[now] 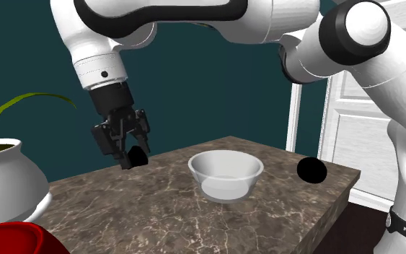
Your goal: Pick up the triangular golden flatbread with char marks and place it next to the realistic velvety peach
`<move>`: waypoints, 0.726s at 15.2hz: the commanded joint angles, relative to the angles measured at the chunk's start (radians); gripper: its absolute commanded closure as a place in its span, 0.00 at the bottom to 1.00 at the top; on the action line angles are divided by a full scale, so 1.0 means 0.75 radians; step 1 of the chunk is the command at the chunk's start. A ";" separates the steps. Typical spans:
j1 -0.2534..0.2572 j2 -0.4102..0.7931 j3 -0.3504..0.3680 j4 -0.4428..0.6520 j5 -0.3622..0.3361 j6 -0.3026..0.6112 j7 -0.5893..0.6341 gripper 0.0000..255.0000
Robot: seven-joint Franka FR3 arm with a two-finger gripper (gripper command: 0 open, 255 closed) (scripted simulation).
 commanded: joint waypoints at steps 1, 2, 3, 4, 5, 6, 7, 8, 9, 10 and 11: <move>0.012 0.015 -0.002 0.068 -0.003 -0.051 -0.006 1.00; 0.018 0.024 -0.004 0.102 -0.005 -0.076 -0.008 1.00; 0.026 0.035 -0.005 0.140 -0.007 -0.102 -0.010 1.00; 0.034 0.048 -0.007 0.182 -0.010 -0.130 -0.013 1.00; 0.044 0.063 -0.010 0.229 -0.014 -0.160 -0.017 1.00; 0.055 0.083 -0.013 0.284 -0.018 -0.194 -0.021 1.00; 0.060 0.091 -0.015 0.305 -0.019 -0.206 -0.023 1.00; -0.008 -0.045 0.005 0.063 0.005 -0.106 -0.019 1.00; -0.060 -0.142 0.018 -0.102 0.022 -0.040 -0.025 1.00; -0.103 -0.223 0.025 -0.236 0.039 0.012 -0.037 1.00; -0.140 -0.296 0.029 -0.351 0.055 0.056 -0.051 1.00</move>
